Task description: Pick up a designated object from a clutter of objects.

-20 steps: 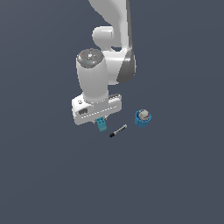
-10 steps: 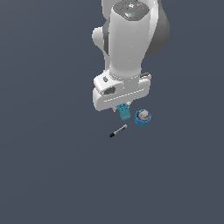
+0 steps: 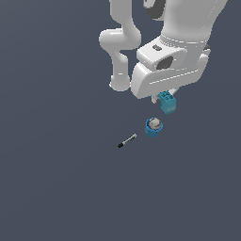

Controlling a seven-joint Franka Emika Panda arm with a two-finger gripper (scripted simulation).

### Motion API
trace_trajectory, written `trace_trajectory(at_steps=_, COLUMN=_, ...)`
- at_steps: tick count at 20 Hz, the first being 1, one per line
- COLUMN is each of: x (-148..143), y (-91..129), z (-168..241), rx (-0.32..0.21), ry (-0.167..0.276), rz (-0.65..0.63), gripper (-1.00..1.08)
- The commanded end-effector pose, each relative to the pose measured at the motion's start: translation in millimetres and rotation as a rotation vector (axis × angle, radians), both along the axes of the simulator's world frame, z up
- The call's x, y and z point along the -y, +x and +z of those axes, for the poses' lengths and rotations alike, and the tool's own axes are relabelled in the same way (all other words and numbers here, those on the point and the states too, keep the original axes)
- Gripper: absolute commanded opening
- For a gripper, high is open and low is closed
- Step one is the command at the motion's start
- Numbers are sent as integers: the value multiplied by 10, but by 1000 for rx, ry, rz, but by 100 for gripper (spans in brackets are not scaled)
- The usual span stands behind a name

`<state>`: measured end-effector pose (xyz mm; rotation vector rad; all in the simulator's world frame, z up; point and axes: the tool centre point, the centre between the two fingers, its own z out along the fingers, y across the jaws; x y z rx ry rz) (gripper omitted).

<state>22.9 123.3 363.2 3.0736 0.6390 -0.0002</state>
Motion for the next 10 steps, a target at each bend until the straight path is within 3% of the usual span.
trace_trajectory(at_steps=1, x=-185, y=17, z=193, rx=0, ry=0, rz=-1, gripper=-100)
trace_trajectory(at_steps=10, x=-584, y=79, z=594, rx=0, ry=2, rz=-1, gripper=-100)
